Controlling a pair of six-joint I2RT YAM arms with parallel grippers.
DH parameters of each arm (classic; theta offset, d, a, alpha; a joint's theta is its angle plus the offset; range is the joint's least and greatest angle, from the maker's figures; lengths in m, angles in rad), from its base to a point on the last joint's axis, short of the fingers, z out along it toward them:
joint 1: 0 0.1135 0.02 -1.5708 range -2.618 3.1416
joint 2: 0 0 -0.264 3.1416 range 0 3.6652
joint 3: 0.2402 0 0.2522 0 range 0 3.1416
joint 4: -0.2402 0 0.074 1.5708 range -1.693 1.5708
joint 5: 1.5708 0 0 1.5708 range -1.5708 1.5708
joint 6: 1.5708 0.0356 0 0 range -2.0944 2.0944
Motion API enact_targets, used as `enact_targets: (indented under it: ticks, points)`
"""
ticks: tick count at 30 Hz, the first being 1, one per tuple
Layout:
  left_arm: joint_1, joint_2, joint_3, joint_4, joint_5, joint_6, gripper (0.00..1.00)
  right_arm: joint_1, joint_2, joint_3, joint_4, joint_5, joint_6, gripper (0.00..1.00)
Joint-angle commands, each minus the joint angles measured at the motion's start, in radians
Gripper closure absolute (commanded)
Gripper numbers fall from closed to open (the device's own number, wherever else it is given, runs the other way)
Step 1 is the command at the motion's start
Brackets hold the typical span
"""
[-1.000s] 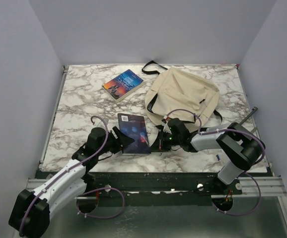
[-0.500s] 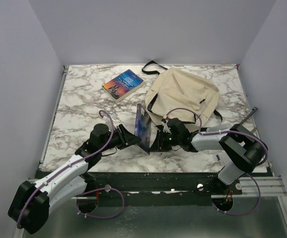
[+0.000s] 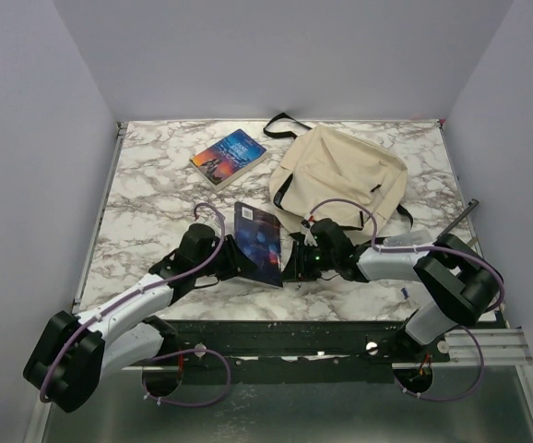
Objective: Pack the student bag
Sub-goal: Pick up the book from the center of the board.
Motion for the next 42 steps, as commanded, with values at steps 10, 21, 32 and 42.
enact_targets:
  ticks: [10,21,32,42]
  points:
    - [0.021,-0.156,0.118,-0.167,-0.057,0.23,1.0,0.009,-0.191,0.142,-0.459,0.167,-0.176,0.36]
    - [0.086,-0.333,0.308,-0.138,0.333,0.452,1.0,-0.077,-0.46,0.356,-0.574,0.121,-0.318,0.0]
    - [0.12,-0.232,0.309,0.413,0.725,0.066,1.0,-0.333,-0.572,0.156,0.053,-0.57,0.163,0.0]
    - [0.119,-0.116,0.24,0.801,0.812,-0.234,1.0,-0.333,-0.591,0.059,0.432,-0.583,0.445,0.25]
